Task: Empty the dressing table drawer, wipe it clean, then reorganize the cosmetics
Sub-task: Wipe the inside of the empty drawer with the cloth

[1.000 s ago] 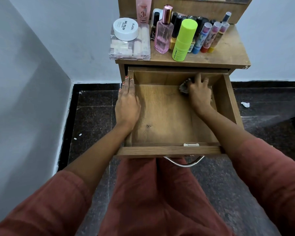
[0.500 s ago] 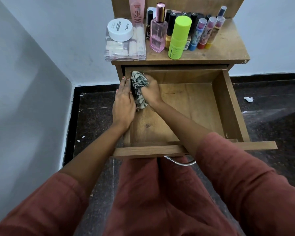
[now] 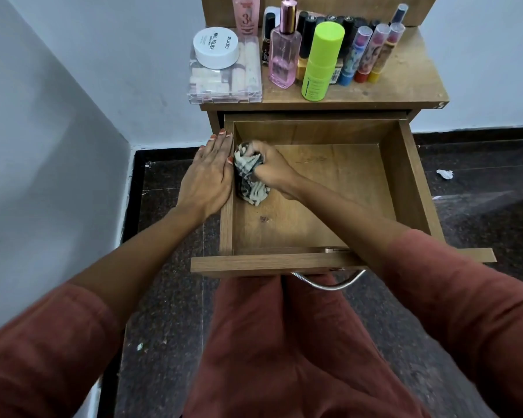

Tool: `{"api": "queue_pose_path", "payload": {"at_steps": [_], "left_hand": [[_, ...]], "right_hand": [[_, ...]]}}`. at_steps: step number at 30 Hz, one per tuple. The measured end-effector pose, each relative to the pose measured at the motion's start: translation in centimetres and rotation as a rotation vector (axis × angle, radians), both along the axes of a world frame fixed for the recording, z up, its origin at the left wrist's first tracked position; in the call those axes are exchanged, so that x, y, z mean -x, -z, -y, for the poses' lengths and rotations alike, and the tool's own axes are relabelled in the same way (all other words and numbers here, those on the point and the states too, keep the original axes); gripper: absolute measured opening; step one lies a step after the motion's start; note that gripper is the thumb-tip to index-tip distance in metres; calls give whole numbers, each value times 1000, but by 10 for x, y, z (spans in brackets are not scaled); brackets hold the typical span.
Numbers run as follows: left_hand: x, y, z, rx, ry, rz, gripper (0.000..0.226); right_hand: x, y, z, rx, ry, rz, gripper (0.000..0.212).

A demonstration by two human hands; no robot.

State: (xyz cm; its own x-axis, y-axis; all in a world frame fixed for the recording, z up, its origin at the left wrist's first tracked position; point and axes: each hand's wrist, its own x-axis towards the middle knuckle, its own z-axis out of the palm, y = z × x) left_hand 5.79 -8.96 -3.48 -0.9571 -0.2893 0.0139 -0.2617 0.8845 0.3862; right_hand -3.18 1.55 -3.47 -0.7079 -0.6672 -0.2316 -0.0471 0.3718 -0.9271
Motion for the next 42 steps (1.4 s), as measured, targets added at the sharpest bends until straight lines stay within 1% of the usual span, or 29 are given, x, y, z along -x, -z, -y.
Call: {"api": "queue_pose_path", "payload": {"at_steps": [3, 6, 9, 12, 14, 15, 18, 19, 21, 25, 29, 31, 34, 36, 39, 42], "left_hand": [[0, 1, -2, 7, -12, -1, 48], [-1, 1, -4, 9, -15, -11, 48], [-2, 2, -5, -10, -27, -24, 48], [-3, 3, -7, -30, -31, -27, 48], [-3, 3, -6, -29, -30, -27, 48], [-3, 3, -7, -31, -30, -31, 48], [-3, 3, -7, -35, -29, -25, 48], [-2, 3, -6, -33, -28, -24, 48], [-2, 3, -5, -33, -25, -30, 48], [-2, 3, -6, -6, -22, -41, 48], [-2, 2, -7, 24, -27, -36, 48], [-2, 2, -7, 37, -27, -27, 48], [-2, 2, -7, 55, -30, -20, 48], [-1, 2, -7, 63, -29, -20, 48], [-1, 2, -7, 74, -33, -12, 48], [0, 0, -8, 74, -46, 3, 48]], "right_hand": [[-18, -8, -17, -38, -164, 45, 35], [-34, -12, -31, -135, -332, 118, 34], [-45, -8, -38, -204, -428, 145, 38], [-41, -6, -36, -164, -351, 151, 32], [-26, -6, -29, -101, -208, 190, 22], [-16, -7, -23, -81, -135, 195, 20], [11, -7, 0, -36, 42, 153, 46], [14, -8, 6, -20, 70, 131, 49], [16, -6, 12, -17, 66, 104, 48], [0, -3, -1, -53, -47, 144, 25], [-27, -4, -22, -98, -203, 221, 18], [-41, -3, -31, -143, -273, 258, 25], [-49, -2, -36, -238, -373, 190, 38], [-49, -7, -37, -289, -424, 158, 43], [-48, -17, -38, -333, -503, 133, 37], [-46, -28, -44, -243, -585, 101, 31]]}}
